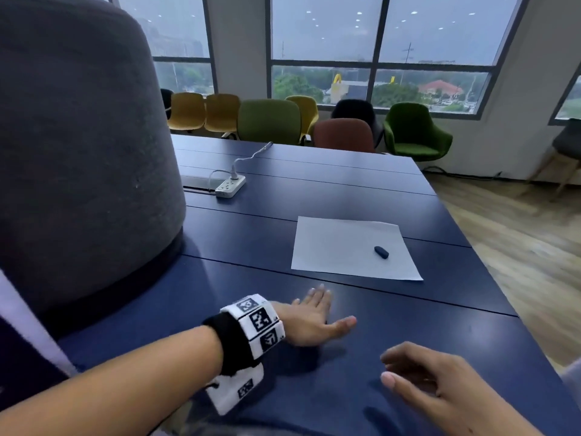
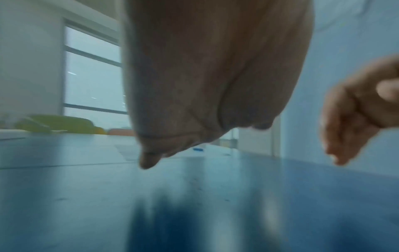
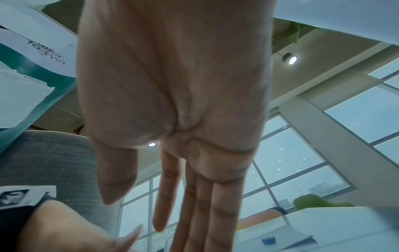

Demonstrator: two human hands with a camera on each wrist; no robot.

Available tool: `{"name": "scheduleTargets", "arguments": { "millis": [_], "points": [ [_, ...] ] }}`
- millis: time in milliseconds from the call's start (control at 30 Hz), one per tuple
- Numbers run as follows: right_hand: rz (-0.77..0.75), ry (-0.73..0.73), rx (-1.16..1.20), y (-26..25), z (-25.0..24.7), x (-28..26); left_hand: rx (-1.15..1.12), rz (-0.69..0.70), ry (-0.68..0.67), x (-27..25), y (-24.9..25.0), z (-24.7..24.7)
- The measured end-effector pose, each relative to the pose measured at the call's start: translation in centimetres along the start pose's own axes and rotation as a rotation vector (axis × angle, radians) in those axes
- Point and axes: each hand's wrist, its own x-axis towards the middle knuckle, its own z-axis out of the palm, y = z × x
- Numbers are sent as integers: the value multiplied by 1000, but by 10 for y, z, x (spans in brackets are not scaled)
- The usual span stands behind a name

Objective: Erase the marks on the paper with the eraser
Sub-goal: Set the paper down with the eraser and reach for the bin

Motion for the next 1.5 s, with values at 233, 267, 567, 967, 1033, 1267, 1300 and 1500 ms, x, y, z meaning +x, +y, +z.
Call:
{"name": "scheduleTargets", "arguments": {
  "millis": [233, 267, 567, 967, 1033, 1267, 1300, 1500],
  "points": [
    [53, 230, -44, 25, 14, -19, -166, -670, 321, -69, -97, 35],
    [55, 249, -62, 29, 18, -21, -169, -709, 344, -71, -99, 45],
    [46, 380, 119, 45, 47, -24, -107, -252, 286, -9, 13, 64],
    [-15, 615, 559, 65, 47, -31, -62, -624, 323, -49, -116, 26],
    [-13, 613, 568, 65, 48, -31, -21, -616, 299, -40, -117, 27],
    [3, 599, 522, 60, 51, -33, 95, -352, 239, 12, -34, 25],
    [-1, 593, 513, 59, 50, -33, 110, -283, 220, 21, -15, 29],
    [-7, 562, 463, 57, 48, -35, 62, 127, 46, 39, 83, 41]
  ]
}}
